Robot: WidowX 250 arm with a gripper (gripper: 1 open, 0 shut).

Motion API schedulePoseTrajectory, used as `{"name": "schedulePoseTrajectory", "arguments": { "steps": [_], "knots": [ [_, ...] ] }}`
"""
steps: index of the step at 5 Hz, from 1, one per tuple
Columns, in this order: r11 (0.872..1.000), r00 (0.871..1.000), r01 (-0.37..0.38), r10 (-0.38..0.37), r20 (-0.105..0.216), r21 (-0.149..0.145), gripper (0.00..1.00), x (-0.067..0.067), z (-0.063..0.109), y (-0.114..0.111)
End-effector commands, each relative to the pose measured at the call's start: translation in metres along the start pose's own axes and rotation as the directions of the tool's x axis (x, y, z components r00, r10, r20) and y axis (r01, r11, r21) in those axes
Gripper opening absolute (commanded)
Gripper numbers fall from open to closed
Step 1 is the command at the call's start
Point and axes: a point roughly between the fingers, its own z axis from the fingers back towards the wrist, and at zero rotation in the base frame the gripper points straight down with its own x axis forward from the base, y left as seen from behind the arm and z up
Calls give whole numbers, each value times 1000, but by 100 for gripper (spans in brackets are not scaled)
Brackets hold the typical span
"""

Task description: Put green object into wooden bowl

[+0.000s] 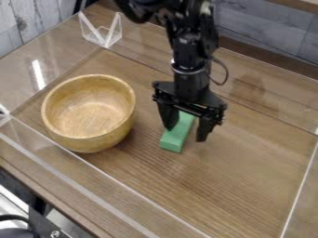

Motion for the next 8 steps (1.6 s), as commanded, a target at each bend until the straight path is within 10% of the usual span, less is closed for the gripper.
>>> {"name": "schedulePoseTrajectory", "arguments": {
  "steps": [1,6,7,8],
  "knots": [
    [1000,999,31,-31,21,-1,0,2,3,7],
    [998,997,-3,8,74,-61,0,26,89,46],
    [997,998,25,-21,57,-68,100,24,87,39],
    [994,996,79,-76,40,-72,100,16,68,32]
  ]
}}
